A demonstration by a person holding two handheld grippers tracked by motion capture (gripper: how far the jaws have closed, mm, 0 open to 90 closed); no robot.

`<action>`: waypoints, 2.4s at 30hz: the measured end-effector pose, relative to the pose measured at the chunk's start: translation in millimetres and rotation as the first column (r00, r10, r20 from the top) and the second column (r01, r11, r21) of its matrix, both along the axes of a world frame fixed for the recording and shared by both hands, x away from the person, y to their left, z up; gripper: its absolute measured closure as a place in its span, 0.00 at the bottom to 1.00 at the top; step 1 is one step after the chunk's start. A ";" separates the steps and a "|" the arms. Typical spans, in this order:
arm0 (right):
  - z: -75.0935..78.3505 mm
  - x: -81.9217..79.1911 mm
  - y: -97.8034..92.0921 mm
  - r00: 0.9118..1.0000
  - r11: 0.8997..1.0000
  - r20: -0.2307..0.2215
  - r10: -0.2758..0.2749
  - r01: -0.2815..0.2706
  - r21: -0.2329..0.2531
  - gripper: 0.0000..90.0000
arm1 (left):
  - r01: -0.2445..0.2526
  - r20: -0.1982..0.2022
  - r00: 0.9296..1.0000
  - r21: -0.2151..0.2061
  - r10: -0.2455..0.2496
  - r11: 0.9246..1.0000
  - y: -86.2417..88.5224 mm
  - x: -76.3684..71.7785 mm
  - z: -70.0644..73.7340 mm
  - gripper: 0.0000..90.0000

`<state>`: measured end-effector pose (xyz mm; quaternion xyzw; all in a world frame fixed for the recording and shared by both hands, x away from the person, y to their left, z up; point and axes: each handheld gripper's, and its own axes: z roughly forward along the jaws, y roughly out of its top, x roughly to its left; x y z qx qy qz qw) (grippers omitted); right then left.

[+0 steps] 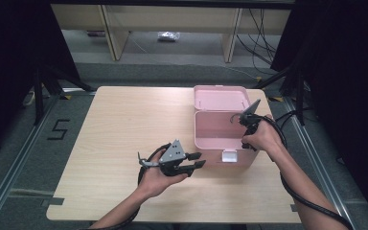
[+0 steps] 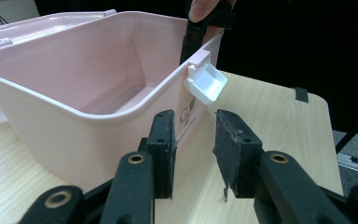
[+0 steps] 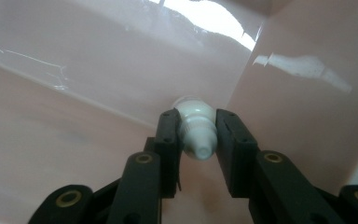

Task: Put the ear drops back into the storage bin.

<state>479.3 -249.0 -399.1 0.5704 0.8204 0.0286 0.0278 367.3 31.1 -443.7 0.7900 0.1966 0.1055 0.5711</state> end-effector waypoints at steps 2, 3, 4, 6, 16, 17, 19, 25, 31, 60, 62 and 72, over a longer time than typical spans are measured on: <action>0.4 0.5 0.2 1.000 1.000 -0.011 -0.001 0.001 0.001 0.80 | 0.000 -0.001 1.000 -0.001 0.000 1.000 -0.5 -0.1 0.0 0.75; 0.5 0.5 0.2 1.000 1.000 -0.012 0.001 -0.001 0.001 0.80 | 0.000 -0.002 1.000 -0.001 0.000 1.000 -0.7 -0.2 -0.1 0.75; 0.5 0.6 0.2 1.000 1.000 -0.013 -0.001 0.001 0.002 0.80 | -0.001 -0.002 1.000 -0.002 0.001 1.000 -0.8 -0.2 -0.1 0.75; 0.5 0.7 -0.1 1.000 1.000 -0.013 -0.002 0.002 0.004 0.80 | 0.000 -0.001 1.000 -0.001 0.000 1.000 -0.8 -0.3 -0.1 0.75; -1.1 0.3 0.9 1.000 1.000 -0.008 -0.019 0.019 0.004 0.80 | 0.000 0.001 1.000 0.000 0.000 1.000 -0.4 0.0 0.5 0.75; -0.9 0.3 0.9 1.000 1.000 -0.009 -0.013 0.013 0.002 0.80 | 0.000 0.001 1.000 0.001 0.000 1.000 -0.4 0.0 0.7 0.75; -1.1 0.3 1.0 1.000 1.000 -0.008 -0.013 0.013 0.002 0.80 | 0.008 0.003 1.000 -0.010 -0.008 1.000 -0.7 0.7 0.4 0.75; -1.0 0.1 0.7 1.000 1.000 -0.008 -0.014 0.014 0.006 0.80 | 0.000 0.001 1.000 0.000 0.000 1.000 -1.0 0.1 0.8 0.75; 0.1 0.2 -0.2 1.000 1.000 -0.021 0.007 -0.007 0.012 0.76 | -0.002 -0.001 1.000 -0.001 0.002 1.000 -0.9 0.1 0.2 0.75; 36.5 -5.9 -9.8 0.996 0.993 0.088 -0.008 -0.002 0.117 0.64 | 0.010 0.003 1.000 -0.007 -0.010 1.000 -4.2 -1.7 2.6 0.77; 42.8 -6.0 -11.9 0.994 0.992 0.103 -0.025 0.012 0.130 0.64 | 0.011 -0.003 1.000 -0.017 -0.011 1.000 -5.4 -1.0 3.5 0.79; 58.8 -1.3 -24.1 0.963 0.982 0.247 -0.109 0.066 0.178 0.64 | -0.001 -0.019 1.000 -0.040 0.000 0.999 -5.8 2.2 9.1 0.99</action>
